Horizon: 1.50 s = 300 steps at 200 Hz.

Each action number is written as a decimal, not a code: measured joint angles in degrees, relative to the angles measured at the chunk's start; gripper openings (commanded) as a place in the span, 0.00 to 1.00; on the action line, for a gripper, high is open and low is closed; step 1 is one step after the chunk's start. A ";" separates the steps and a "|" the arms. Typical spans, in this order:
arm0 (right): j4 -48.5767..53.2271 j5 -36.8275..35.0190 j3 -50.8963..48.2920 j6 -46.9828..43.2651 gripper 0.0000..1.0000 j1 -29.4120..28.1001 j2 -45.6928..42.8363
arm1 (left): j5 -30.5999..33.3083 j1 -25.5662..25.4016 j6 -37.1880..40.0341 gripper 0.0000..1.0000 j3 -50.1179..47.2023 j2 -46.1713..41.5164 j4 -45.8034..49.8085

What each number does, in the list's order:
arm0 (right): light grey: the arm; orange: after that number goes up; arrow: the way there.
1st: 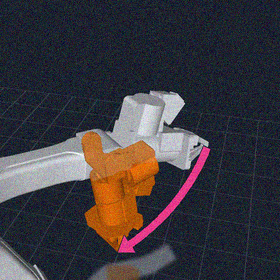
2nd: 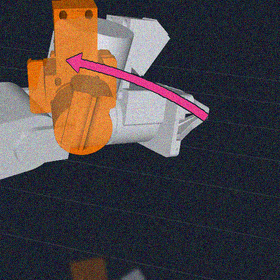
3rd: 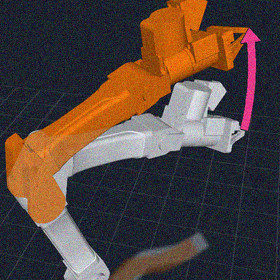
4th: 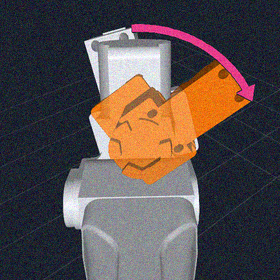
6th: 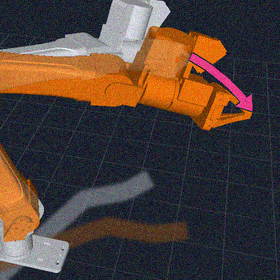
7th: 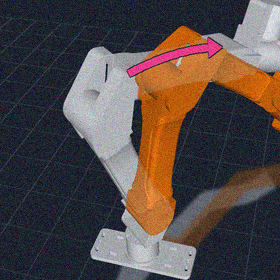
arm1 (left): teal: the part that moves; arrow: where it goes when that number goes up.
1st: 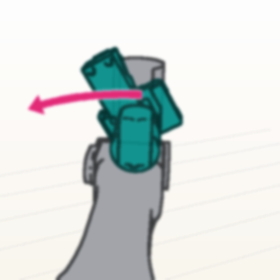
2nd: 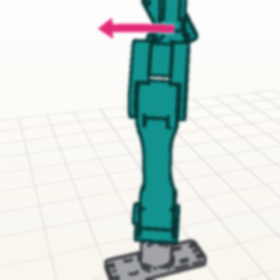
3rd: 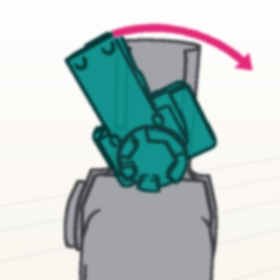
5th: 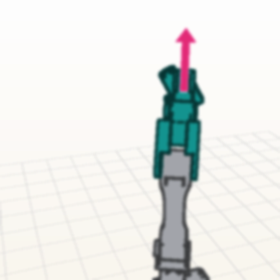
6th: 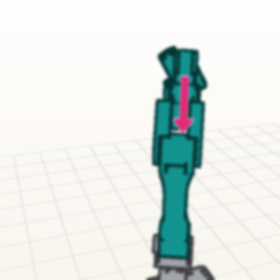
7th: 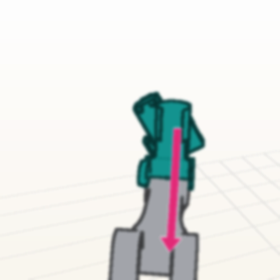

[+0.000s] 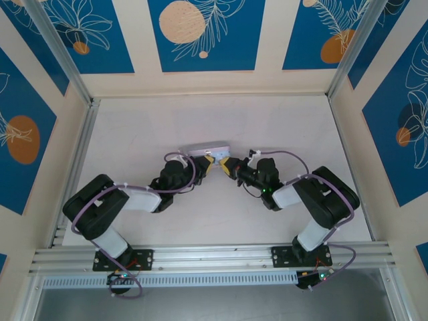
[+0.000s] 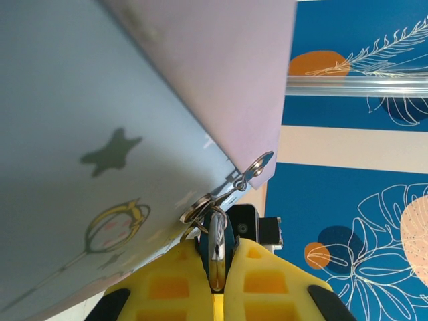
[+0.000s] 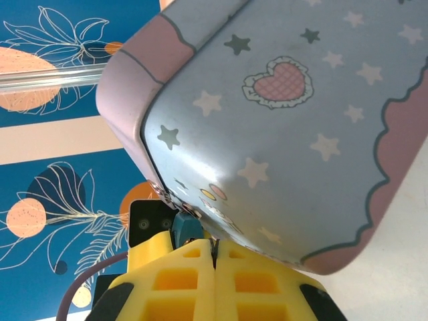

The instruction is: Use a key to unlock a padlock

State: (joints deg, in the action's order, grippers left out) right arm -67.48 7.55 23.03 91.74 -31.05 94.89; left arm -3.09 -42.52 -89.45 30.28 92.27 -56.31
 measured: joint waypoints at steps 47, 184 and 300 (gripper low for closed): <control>-1.11 2.93 0.02 -0.22 0.00 1.90 0.98 | -0.68 0.00 0.87 0.00 -0.20 -0.04 0.20; 4.22 7.21 2.10 -6.08 0.00 3.45 -0.04 | -1.51 -0.04 1.44 0.00 -0.70 -0.11 0.26; 1.86 6.84 5.07 -3.63 0.00 0.92 5.25 | 0.26 0.15 1.42 0.00 -0.72 0.07 1.75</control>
State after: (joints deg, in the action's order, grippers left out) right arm -65.63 14.39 28.10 88.12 -30.13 100.14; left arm -2.83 -42.37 -88.03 29.56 92.33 -54.57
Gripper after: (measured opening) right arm 0.034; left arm 0.072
